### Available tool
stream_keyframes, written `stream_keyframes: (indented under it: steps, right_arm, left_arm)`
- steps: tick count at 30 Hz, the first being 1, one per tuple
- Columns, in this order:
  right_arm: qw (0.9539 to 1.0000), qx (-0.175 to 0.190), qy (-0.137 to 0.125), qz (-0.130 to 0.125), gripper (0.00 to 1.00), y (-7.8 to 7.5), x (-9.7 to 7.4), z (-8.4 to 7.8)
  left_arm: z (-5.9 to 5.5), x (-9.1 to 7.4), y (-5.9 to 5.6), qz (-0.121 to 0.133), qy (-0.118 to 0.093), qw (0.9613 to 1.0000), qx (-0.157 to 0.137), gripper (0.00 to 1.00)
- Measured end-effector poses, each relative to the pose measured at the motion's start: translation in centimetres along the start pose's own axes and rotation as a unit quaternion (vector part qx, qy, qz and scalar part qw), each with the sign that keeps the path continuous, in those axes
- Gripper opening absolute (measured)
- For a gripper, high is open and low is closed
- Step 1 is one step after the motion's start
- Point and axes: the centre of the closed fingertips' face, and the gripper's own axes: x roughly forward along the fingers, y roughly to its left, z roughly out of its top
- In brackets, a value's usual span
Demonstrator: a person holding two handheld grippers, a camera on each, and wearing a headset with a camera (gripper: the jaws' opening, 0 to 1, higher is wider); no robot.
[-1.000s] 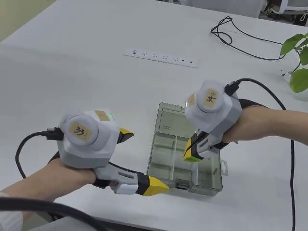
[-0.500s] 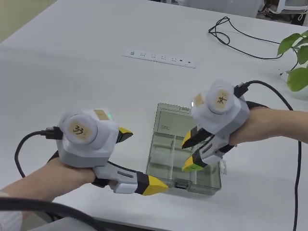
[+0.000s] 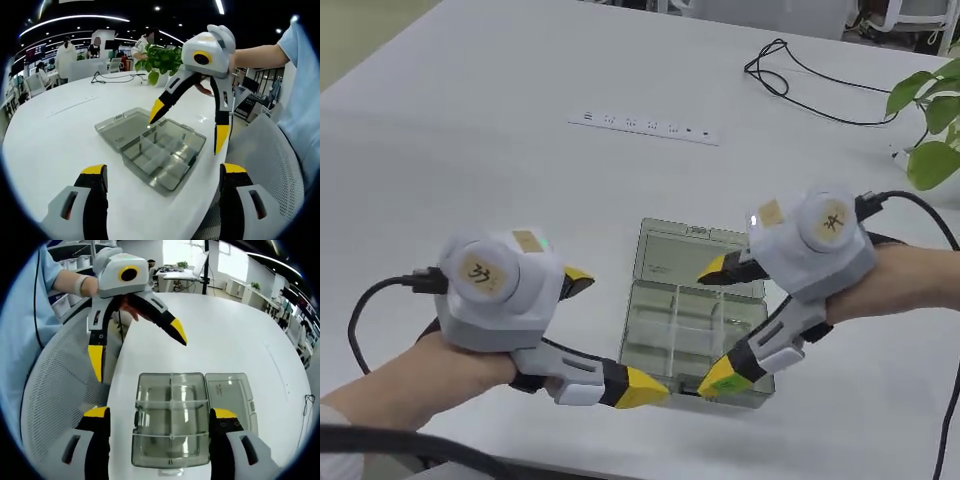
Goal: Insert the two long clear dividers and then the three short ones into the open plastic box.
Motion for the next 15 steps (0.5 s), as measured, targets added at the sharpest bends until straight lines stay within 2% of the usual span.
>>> stream_keyframes:
  steps: [7,15]
  right_arm:
    - [0.9989,0.025,-0.027,-0.028,0.99,-0.4,-0.9,-0.3]
    - [0.9963,0.054,-0.042,-0.052,1.00,-0.3,-2.6,-1.9]
  left_arm:
    - [0.1,-0.1,-0.1,-0.002,0.000,1.0000,0.003,0.95]
    - [0.3,-0.2,-0.1,-0.006,-0.004,1.0000,0.005,0.96]
